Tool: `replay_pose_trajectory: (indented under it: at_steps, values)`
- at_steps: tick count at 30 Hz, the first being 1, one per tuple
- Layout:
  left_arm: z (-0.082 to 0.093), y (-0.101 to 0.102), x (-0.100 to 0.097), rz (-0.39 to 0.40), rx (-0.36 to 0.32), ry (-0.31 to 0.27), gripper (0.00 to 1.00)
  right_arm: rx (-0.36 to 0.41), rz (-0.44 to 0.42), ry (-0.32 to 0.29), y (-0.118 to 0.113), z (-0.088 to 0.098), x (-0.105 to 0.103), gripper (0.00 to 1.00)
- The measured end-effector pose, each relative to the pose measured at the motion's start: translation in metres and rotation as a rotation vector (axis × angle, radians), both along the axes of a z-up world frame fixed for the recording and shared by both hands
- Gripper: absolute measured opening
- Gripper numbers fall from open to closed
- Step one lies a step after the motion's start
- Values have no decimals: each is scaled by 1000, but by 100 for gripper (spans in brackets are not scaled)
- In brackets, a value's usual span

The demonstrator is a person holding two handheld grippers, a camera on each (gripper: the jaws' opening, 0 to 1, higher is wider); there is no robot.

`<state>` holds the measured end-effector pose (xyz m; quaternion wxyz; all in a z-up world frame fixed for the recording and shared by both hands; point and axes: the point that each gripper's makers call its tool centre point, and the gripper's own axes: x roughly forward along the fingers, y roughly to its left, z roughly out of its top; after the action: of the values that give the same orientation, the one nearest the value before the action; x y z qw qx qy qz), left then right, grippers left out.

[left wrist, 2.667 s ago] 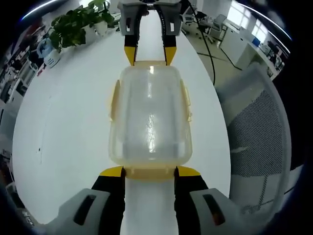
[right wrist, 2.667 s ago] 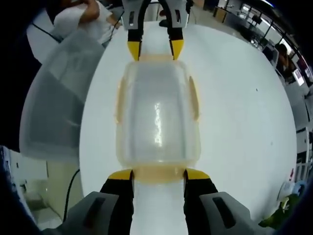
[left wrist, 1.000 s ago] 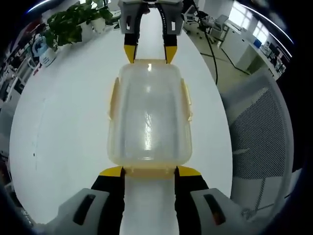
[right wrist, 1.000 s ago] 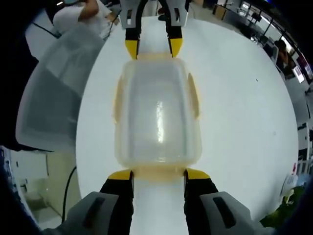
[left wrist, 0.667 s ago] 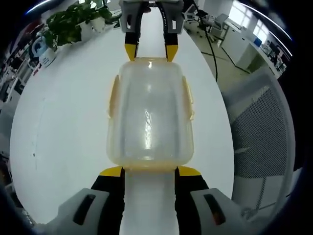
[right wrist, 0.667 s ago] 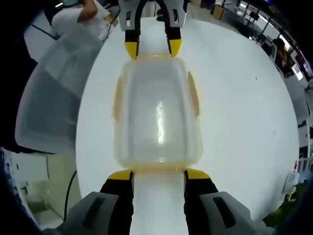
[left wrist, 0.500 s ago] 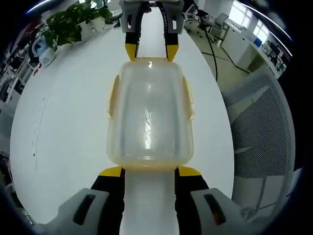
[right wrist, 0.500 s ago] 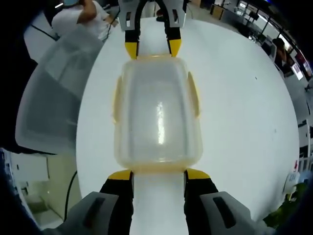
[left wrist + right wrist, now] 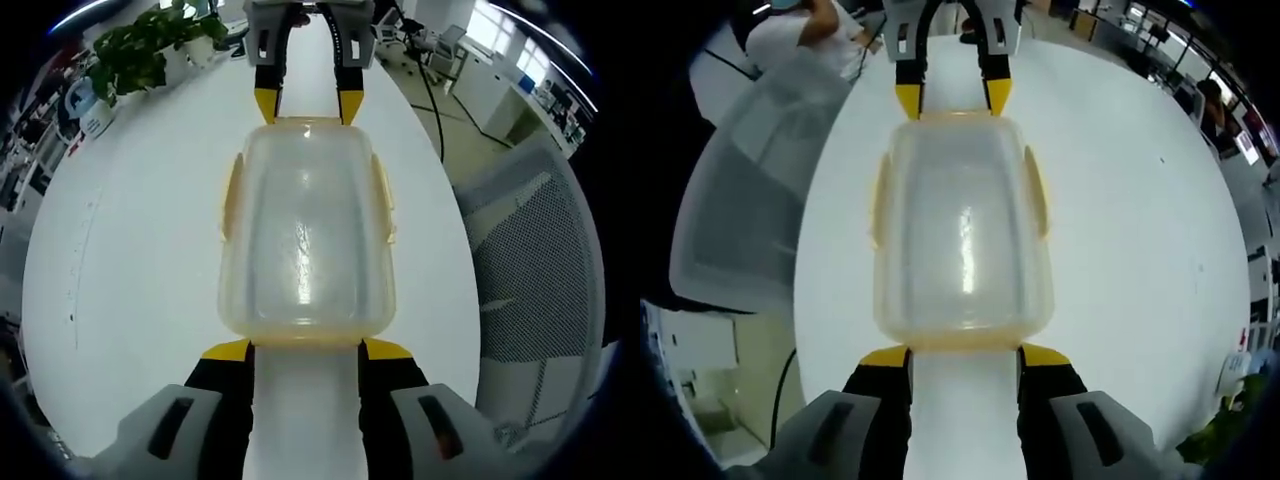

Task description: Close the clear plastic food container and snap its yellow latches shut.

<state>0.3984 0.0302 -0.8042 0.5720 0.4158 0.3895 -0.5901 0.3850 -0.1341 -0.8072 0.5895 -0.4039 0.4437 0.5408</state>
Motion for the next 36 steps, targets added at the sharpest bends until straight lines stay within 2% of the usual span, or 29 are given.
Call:
replay_pose_trajectory:
  at_steps: [13, 19, 23, 25, 27, 32, 36]
  values:
    - [7, 4, 0, 34, 9, 5, 41, 16, -30, -2, -3, 9, 0, 41]
    - [11, 2, -1, 69, -2, 17, 41, 33, -85, 18, 0, 16, -1, 40]
    - [12, 2, -3, 141, 12, 52, 40, 57, -180, 54, 7, 20, -2, 40]
    - [13, 3, -3, 158, 14, 57, 39, 55, -185, 52, 8, 21, -1, 40]
    - [15, 1, -6, 222, -5, 98, 39, 49, -202, 53, 8, 21, 0, 40]
    - [20, 0, 1, 415, -20, 140, 35, 49, -361, 105, 7, 20, -3, 40]
    - [20, 0, 2, 509, -28, 172, 35, 54, -475, 133, 7, 18, -2, 41]
